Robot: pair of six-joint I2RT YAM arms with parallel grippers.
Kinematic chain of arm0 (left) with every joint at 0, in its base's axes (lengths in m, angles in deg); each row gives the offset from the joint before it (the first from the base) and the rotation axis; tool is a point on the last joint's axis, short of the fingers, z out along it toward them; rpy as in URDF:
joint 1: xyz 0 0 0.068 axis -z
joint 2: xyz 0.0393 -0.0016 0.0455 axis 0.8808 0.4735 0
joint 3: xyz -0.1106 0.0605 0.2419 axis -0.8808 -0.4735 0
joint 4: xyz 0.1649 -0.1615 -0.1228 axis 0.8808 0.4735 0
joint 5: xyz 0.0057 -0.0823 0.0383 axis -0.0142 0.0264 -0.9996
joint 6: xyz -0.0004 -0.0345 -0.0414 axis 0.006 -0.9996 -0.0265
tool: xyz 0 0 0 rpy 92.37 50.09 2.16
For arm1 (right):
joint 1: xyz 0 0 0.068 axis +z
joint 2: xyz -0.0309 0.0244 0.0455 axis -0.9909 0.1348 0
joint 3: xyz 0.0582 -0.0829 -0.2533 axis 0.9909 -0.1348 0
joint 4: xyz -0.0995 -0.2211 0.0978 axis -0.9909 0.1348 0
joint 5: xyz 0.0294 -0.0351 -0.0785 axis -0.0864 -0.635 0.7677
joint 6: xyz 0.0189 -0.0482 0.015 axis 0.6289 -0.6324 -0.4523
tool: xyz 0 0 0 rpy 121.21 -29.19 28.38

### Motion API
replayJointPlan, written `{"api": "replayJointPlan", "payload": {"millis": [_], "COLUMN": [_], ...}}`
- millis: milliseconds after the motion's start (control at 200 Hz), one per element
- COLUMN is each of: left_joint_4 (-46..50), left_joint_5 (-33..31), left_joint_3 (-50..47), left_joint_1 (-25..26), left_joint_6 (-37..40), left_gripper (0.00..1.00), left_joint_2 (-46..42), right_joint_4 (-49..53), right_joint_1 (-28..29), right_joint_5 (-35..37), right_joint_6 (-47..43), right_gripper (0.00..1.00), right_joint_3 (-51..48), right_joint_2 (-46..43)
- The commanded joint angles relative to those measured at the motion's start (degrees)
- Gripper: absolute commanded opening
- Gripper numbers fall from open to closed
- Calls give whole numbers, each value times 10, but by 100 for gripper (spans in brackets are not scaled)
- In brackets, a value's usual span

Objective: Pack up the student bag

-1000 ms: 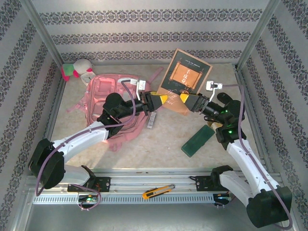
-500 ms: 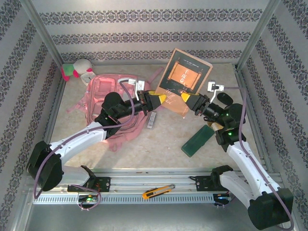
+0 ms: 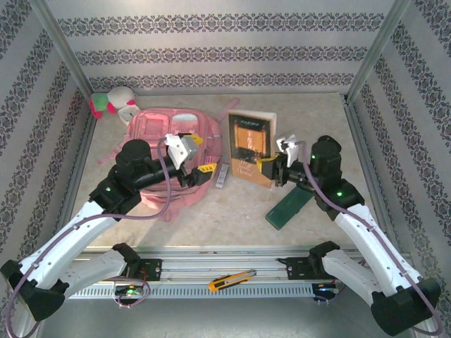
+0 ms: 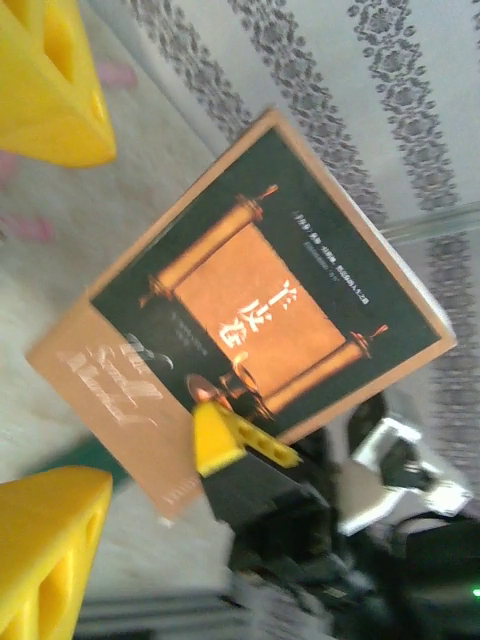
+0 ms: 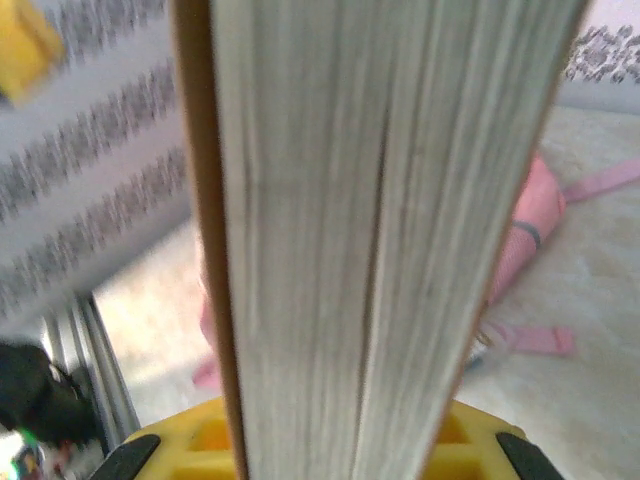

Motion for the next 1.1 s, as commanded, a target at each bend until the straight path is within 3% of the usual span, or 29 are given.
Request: {"api": "replayJointPlan", "payload": {"millis": [0, 115, 285, 500, 670, 719, 754, 779, 824, 949, 1094], "left_joint_4": [275, 331, 314, 288, 286, 282, 276, 265, 241, 136, -13], "left_joint_5": [-35, -48, -10, 94, 125, 129, 131, 129, 129, 192, 301], "left_joint_3": [49, 69, 61, 54, 48, 45, 43, 40, 31, -12, -51], "left_joint_1": [-4, -4, -3, -4, -3, -3, -4, -4, -8, -62, -120], "left_joint_6": [228, 271, 272, 239, 244, 244, 240, 232, 216, 147, 22], "left_gripper": [81, 90, 92, 86, 68, 52, 34, 15, 1, 0, 0], "left_joint_2": [17, 32, 44, 79, 91, 92, 91, 89, 80, 46, 24], "right_joint_4": [139, 218, 275, 264, 246, 239, 232, 229, 218, 134, -66], "right_joint_1": [46, 113, 184, 201, 201, 200, 196, 191, 177, 74, -67], "right_joint_5": [43, 97, 155, 120, 99, 95, 89, 84, 69, -27, -187], "right_joint_6": [-220, -334, -427, -454, -454, -453, -449, -445, -432, -356, -156], "right_gripper": [0, 0, 0, 0, 0, 0, 0, 0, 8, 36, 54], "right_joint_3": [54, 81, 109, 134, 144, 145, 146, 145, 142, 78, -29], "right_joint_2": [18, 46, 87, 115, 124, 125, 124, 123, 115, 68, 3]}}
